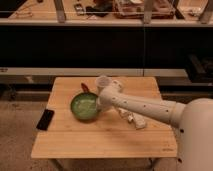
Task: Drag the ceramic bowl in a circle
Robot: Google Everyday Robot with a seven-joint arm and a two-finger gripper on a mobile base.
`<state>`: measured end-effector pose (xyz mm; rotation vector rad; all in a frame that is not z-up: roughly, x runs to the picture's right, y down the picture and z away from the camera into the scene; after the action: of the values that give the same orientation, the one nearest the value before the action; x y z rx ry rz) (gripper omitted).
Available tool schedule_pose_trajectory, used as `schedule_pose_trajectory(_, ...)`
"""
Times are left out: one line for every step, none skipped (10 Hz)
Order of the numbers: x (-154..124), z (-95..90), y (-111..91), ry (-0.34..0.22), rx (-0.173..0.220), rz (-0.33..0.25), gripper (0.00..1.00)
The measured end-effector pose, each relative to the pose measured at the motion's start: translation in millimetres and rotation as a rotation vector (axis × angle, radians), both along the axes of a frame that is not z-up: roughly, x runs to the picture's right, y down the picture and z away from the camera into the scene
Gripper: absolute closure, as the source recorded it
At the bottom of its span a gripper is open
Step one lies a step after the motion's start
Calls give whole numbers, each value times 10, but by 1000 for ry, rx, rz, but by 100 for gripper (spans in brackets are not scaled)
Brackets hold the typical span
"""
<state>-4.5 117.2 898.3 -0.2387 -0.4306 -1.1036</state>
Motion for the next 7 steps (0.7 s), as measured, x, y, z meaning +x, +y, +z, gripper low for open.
schedule_pose_trajectory(244,-74,63,40,-6,11,100)
schedule_pose_trajectory(511,-254,201,78,-13,16,100)
schedule_pose_trajectory(587,-376,306,86,-19,4,100)
schedule_pose_trajectory(603,-553,486,82,-38,-18,100)
schedule_pose_trajectory(595,-729,672,76,-56,-45,100)
schedule_pose_trajectory(574,-913,891,67,-80,-82,100)
schedule_pose_trajectory(505,-1070,1075,48,-99,-115,100)
